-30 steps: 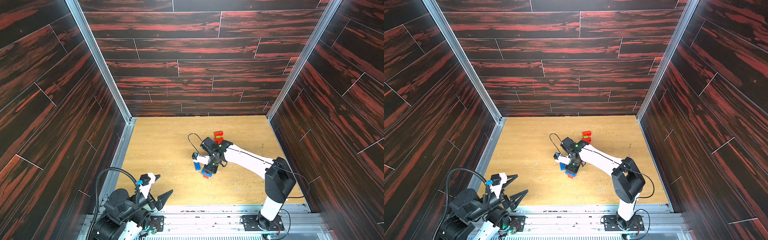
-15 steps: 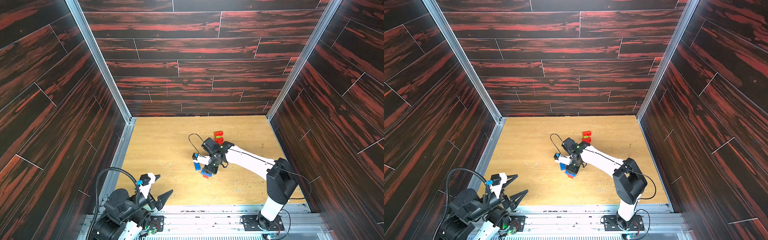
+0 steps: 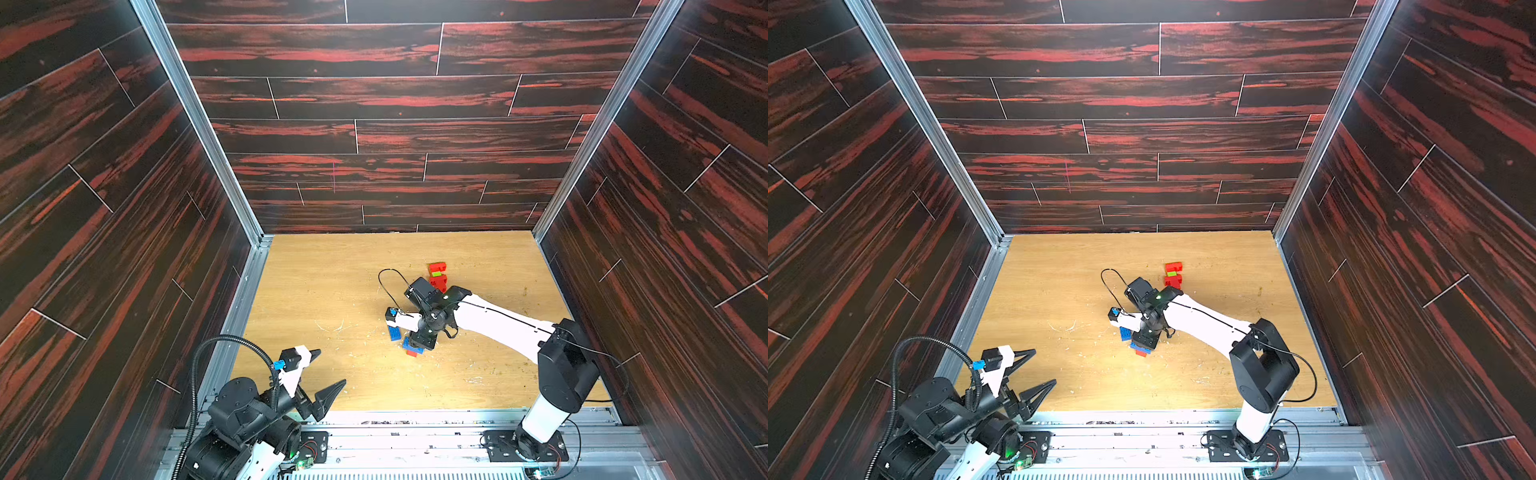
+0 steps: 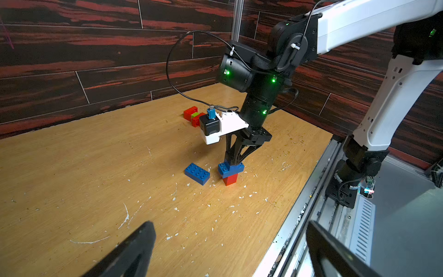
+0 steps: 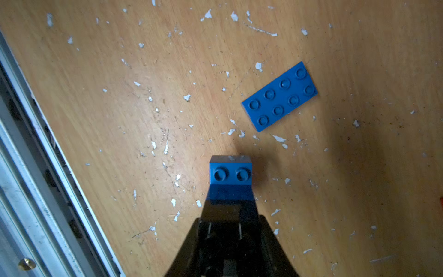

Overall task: Assemble the letter f with lego
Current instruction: Assemble the lego brick with the lego brick.

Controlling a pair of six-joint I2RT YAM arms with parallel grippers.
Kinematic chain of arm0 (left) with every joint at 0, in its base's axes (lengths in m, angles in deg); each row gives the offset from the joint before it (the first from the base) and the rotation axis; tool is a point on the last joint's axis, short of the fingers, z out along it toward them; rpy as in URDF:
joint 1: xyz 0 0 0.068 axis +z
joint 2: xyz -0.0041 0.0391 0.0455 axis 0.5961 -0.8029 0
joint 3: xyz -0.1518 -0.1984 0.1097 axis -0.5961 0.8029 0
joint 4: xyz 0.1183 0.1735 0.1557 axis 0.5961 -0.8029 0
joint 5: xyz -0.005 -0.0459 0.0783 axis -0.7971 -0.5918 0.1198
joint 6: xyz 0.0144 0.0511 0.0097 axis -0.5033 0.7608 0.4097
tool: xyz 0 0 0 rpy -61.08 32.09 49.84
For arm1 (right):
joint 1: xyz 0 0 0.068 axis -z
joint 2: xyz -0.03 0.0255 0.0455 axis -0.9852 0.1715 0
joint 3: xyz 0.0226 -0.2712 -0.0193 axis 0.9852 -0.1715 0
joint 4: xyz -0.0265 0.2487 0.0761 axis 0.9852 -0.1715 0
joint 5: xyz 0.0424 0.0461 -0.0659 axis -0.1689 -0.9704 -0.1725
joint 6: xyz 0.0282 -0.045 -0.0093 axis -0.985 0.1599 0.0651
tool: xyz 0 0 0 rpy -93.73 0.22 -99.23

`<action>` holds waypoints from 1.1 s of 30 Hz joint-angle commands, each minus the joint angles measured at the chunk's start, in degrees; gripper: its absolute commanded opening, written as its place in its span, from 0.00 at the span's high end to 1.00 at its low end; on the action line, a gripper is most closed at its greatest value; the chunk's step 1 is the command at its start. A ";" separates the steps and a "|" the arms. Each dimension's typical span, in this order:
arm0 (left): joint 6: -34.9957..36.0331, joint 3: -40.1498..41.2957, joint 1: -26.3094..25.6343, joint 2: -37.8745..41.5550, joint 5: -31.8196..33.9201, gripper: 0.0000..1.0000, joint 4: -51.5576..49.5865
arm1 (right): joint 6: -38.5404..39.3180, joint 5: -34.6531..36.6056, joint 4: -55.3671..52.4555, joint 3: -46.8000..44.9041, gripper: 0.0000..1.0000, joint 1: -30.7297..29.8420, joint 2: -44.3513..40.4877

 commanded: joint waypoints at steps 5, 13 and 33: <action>0.68 0.19 0.20 0.02 -0.34 0.00 -0.37 | -0.50 -0.85 -5.27 2.17 0.57 -0.99 3.79; 0.84 0.12 0.20 0.06 -0.44 0.00 -0.40 | -0.41 0.18 -7.99 6.28 0.54 -1.05 4.75; 0.86 0.02 0.21 0.11 -0.87 0.00 -0.43 | -24.90 4.34 -9.35 24.22 0.50 -2.28 8.52</action>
